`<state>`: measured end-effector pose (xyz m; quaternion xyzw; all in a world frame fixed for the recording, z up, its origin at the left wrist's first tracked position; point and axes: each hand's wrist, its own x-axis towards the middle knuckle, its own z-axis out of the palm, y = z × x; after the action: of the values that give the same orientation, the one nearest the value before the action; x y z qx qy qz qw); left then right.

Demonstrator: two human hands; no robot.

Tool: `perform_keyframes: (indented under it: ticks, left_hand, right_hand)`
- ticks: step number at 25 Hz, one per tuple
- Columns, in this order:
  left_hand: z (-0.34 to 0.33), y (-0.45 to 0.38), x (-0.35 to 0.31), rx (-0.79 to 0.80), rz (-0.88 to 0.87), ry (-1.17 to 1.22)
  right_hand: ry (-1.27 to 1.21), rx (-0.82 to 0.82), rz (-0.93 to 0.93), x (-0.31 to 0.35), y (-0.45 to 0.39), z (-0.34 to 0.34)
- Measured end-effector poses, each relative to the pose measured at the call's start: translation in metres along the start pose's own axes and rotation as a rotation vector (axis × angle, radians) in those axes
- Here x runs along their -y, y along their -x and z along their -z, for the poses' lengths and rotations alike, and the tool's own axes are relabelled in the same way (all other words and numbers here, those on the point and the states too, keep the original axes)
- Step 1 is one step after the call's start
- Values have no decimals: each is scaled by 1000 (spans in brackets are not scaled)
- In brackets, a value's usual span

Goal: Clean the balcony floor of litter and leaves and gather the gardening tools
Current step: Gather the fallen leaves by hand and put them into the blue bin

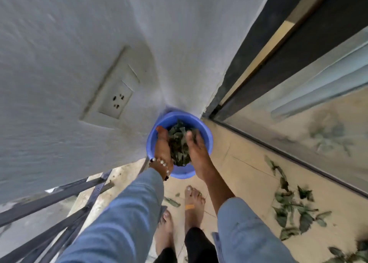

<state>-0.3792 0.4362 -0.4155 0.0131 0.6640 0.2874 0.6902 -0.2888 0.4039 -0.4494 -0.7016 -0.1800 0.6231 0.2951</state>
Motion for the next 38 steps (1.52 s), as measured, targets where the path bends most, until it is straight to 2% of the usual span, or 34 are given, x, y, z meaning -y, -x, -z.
perform_keyframes:
  ticks: [3, 6, 9, 14, 17, 20, 22, 24, 27, 29, 33, 38]
  left_hand:
    - [13, -25, 10, -23, -48, -127]
    - [14, -1, 9, -109, -67, -216]
    - [17, 46, 2, -141, -10, -322]
    - [12, 148, -23, -94, -20, -540]
    - [4, 221, -34, -9, -130, -723]
    - [-3, 284, -34, 116, -393, -1069]
    - [-10, 327, -31, 199, -553, -1337]
    - [-15, 368, -21, 282, -649, -1499]
    - [-24, 418, 10, 446, -768, -1741]
    - [-33, 440, 35, 544, -851, -1902]
    - [-47, 497, 111, 752, -1036, -2170]
    - [-35, 564, 219, 1025, -1230, -2344]
  right_hand:
    - [-33, -63, -125, -43, -42, 8]
    - [-134, -139, -184, -24, 2, 19]
    - [-205, -172, -212, -3, 51, 31]
    - [-77, -237, -98, 36, 153, 45]
    - [126, -273, 54, 67, 229, 66]
    - [503, -322, 210, 81, 300, 92]
    - [659, -387, 230, 82, 350, 107]
    - [722, -507, 244, 76, 403, 122]
    - [740, -709, 266, 44, 476, 146]
    - [718, -820, 214, 17, 512, 158]
    - [469, -1067, -20, -56, 586, 176]
    - [210, -1260, -129, -157, 667, 166]
